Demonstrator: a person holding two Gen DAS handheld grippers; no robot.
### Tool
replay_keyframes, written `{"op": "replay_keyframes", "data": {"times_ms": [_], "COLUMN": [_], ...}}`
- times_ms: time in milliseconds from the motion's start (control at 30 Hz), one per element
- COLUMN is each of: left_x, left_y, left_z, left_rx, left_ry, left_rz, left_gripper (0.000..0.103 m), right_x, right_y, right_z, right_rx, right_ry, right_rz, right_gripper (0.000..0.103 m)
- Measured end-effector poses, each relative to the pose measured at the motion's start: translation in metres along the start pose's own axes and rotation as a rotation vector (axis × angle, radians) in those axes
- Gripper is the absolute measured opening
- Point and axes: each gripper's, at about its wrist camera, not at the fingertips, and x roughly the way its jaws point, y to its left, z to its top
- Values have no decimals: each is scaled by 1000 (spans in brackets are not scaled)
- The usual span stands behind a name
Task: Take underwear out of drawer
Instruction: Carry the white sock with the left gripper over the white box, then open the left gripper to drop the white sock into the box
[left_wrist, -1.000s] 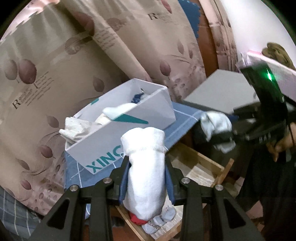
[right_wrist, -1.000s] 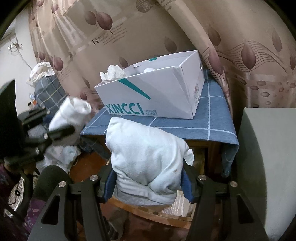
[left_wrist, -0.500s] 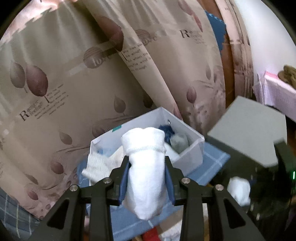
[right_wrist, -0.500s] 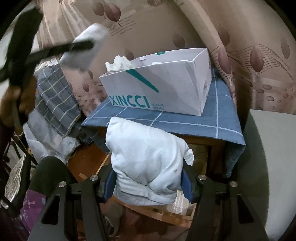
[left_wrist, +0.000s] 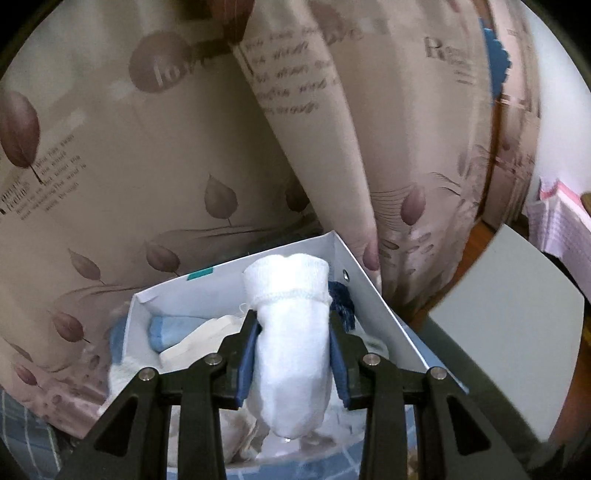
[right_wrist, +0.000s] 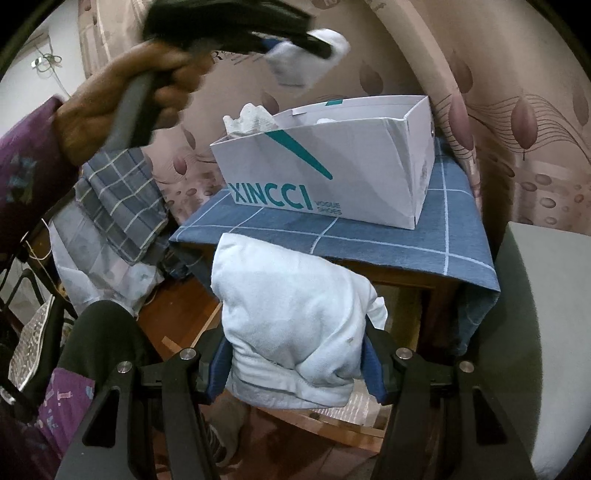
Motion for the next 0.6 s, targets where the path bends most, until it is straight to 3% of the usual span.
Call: {"op": "replay_keyframes", "data": {"times_ms": [200,600], "left_x": [42,82], "left_y": [-2,1], "left_z": [6,18], "left_rx": [-58,-174], "left_ry": [69,116], "left_rz": [4,-1], "left_gripper": [36,37], "right_x": [0,0], "right_y": [0,-1], "right_z": [0,0], "right_rx": [-4,-4], "right_ry": [0,2], "right_rz": [16,37], "right_gripper": [56,56]}}
